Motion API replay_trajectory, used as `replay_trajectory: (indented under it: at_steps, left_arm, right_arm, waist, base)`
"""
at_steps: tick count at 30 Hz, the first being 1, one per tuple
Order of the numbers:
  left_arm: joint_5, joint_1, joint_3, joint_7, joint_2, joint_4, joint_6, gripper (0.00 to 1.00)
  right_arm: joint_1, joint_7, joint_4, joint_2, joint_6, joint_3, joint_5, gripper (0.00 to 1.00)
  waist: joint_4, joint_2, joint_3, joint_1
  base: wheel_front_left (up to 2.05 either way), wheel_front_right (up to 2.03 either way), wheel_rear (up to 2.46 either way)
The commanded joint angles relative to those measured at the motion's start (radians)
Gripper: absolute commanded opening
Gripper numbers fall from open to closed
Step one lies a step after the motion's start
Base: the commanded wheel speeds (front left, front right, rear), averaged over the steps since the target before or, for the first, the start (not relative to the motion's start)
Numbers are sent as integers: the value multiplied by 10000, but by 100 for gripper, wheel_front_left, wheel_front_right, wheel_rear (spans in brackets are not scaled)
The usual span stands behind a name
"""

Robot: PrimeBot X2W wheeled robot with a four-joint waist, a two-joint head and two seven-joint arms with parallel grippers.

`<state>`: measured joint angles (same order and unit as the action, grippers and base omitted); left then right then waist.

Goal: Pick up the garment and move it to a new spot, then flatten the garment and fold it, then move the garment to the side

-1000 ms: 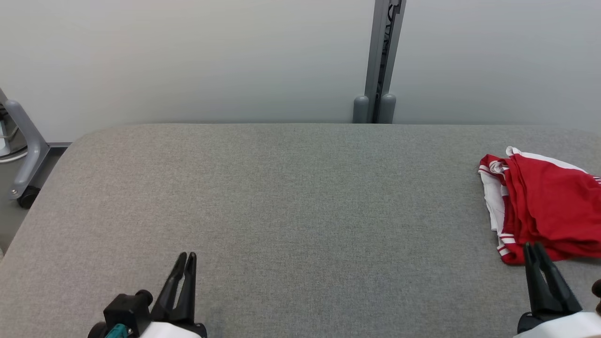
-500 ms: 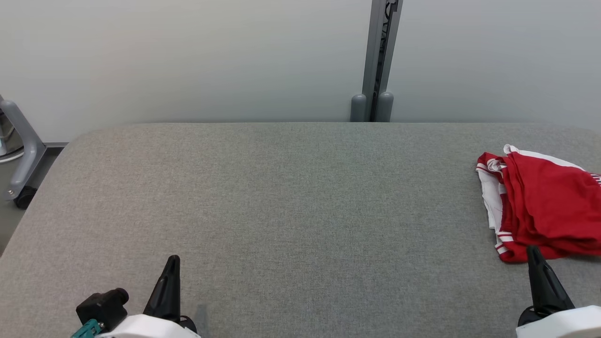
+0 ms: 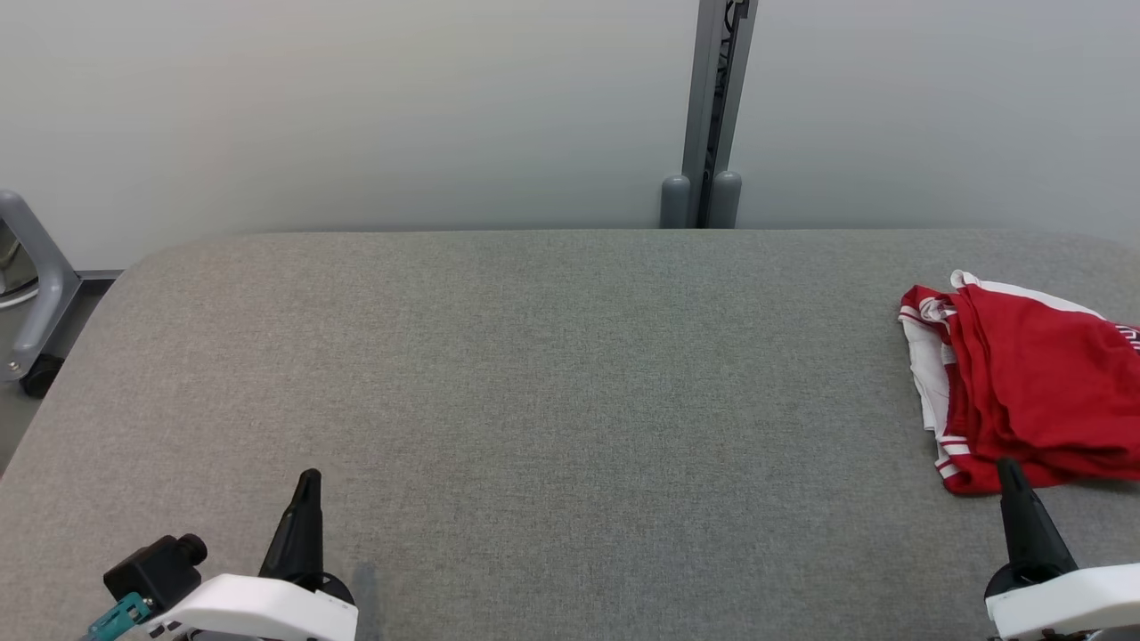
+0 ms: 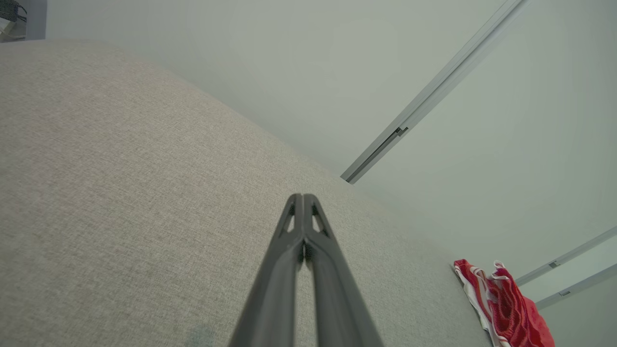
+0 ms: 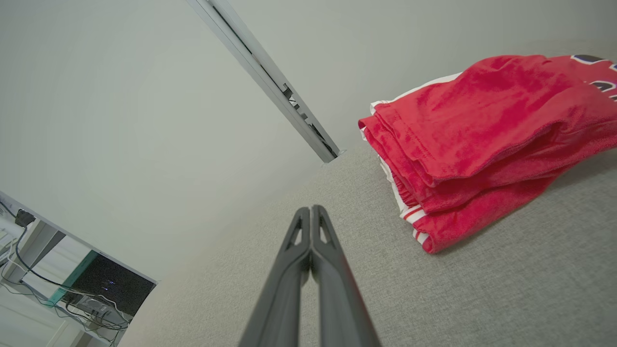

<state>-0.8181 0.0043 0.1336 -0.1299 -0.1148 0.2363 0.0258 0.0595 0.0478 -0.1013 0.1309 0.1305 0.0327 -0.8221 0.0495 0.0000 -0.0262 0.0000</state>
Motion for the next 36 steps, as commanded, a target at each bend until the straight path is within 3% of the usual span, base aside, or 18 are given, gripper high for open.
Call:
replay_trajectory:
  at_steps: [1,36]
  left_arm:
    - [-375,-387,-182,109,-33,-123,100,0]
    - [-3863,-775,-1265,1197,271,-34,551,0]
  right_arm:
    - [-311,-91,70,51,2,103,-380,0]
    - [-994,-790,-614,-325,4,430,-3866,0]
  waist:
    - [-9,0,6,0]
    - [-184,0,109,0]
  base:
    - [0,0,0]
    - [0,0,0]
